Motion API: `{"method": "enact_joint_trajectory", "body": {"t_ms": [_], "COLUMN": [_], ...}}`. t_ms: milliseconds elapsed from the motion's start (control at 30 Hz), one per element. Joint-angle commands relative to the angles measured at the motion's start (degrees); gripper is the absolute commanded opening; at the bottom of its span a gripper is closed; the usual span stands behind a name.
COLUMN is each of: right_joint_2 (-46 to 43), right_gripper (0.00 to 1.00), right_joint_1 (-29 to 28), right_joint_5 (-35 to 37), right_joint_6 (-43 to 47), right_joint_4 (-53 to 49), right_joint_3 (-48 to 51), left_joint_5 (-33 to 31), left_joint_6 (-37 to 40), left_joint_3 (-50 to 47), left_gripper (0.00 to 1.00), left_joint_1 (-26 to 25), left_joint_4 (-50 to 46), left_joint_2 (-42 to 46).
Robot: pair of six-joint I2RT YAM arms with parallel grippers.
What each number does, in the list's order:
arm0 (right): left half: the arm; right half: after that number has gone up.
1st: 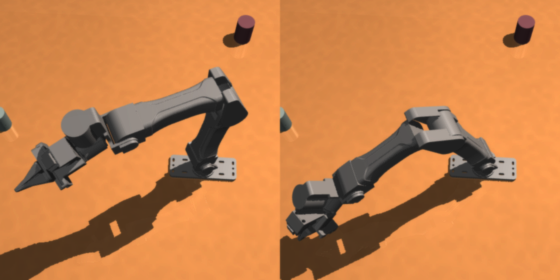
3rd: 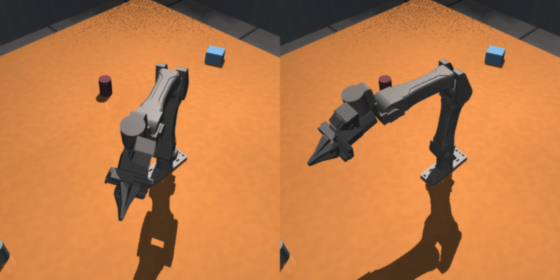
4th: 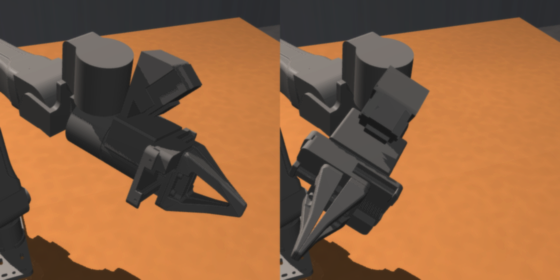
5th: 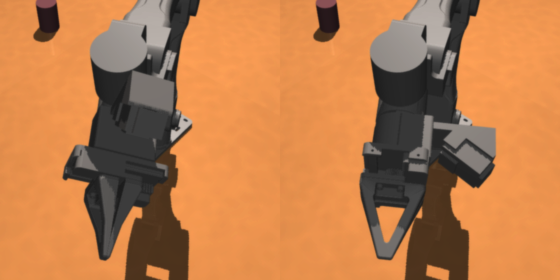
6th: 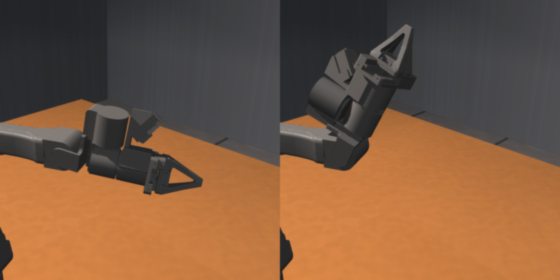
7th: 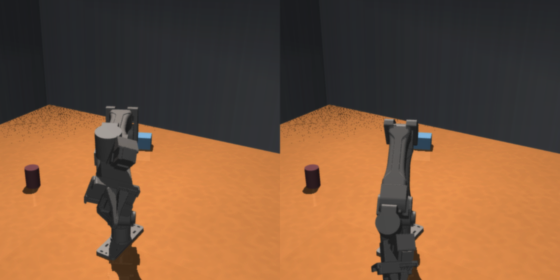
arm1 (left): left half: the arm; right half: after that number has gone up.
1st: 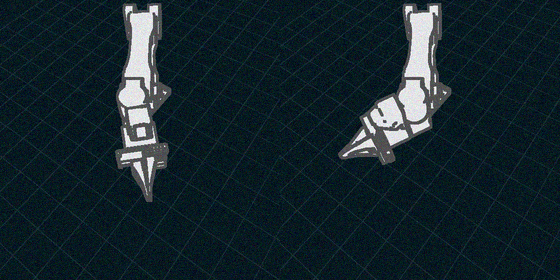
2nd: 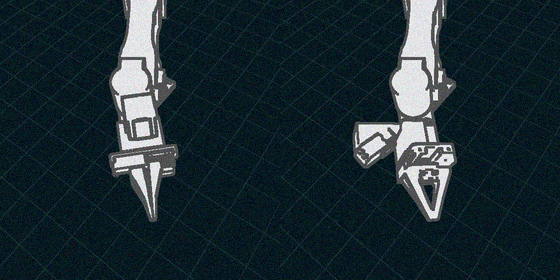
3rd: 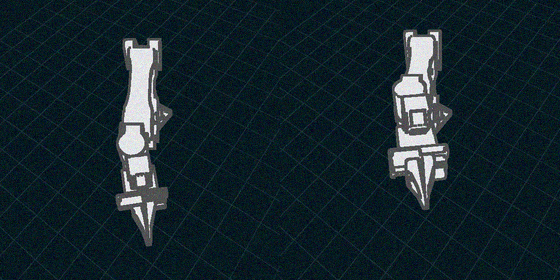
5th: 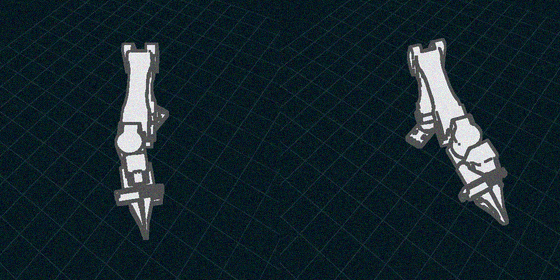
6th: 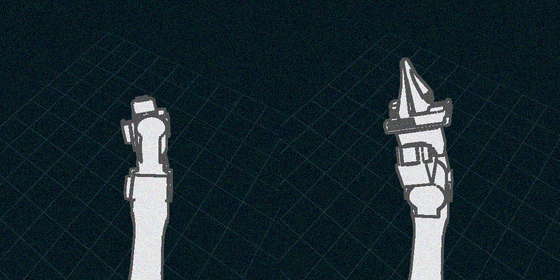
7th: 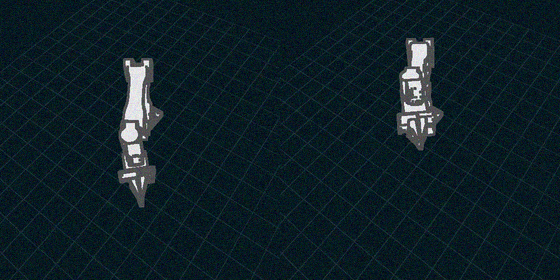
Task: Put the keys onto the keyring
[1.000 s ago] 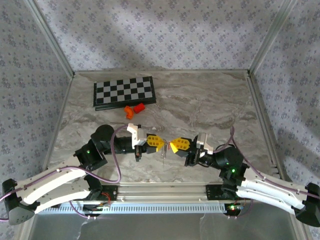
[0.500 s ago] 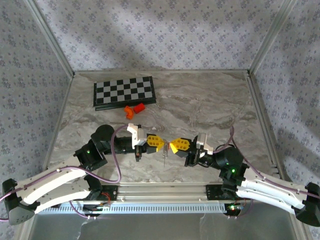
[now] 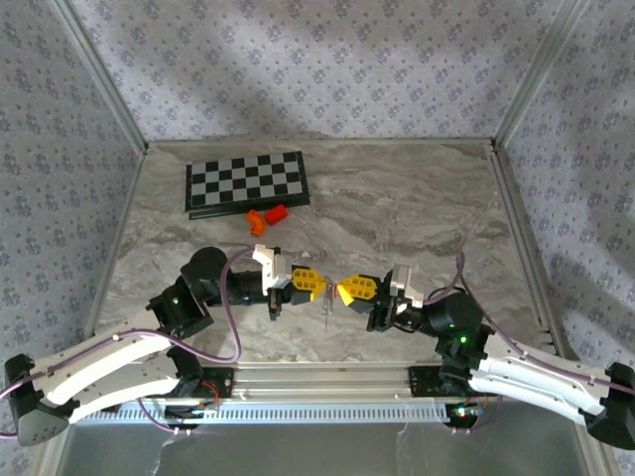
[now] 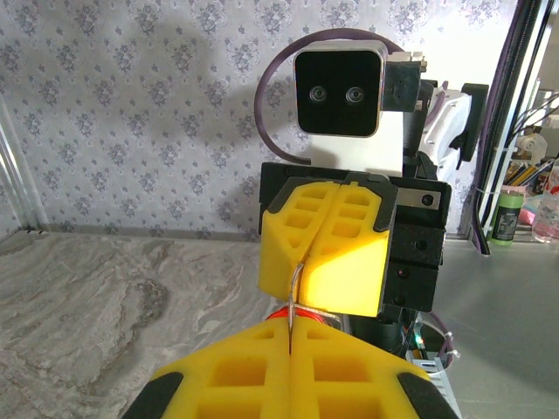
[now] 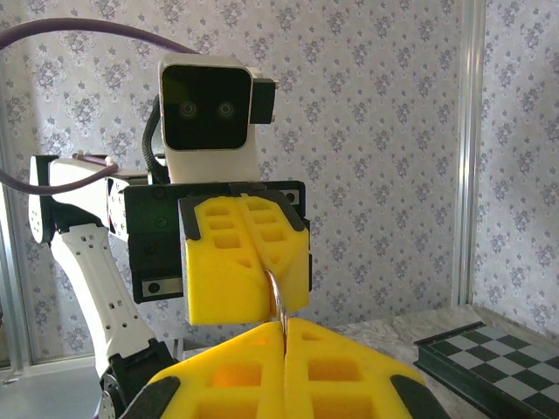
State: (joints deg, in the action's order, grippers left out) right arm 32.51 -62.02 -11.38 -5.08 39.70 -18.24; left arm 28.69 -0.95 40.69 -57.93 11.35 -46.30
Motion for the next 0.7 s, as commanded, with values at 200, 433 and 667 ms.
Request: {"method": "enact_joint_trajectory", "body": {"t_ms": [200,433,667], "right_joint_2": [-0.3,-0.1,-0.7], "right_gripper": [0.00,0.00,0.00], "right_joint_1": [-0.1,-0.1,-0.1], "right_joint_5": [-0.8,-0.6,-0.3], "right_joint_6": [0.6,0.5,0.3], "right_joint_4": [1.7,1.9,2.0], "right_joint_3": [-0.5,-0.3,0.0], "left_joint_5": [0.6,0.6,0.4], "left_joint_6": [0.2,0.2,0.4], "left_joint_3": [2.1,1.9,1.9], "left_gripper": [0.00,0.00,0.00], "left_joint_1": [-0.5,-0.5,-0.5], "left_joint_4": [2.3,2.3,2.1], "left_joint_2": [-0.3,-0.3,-0.1]}}
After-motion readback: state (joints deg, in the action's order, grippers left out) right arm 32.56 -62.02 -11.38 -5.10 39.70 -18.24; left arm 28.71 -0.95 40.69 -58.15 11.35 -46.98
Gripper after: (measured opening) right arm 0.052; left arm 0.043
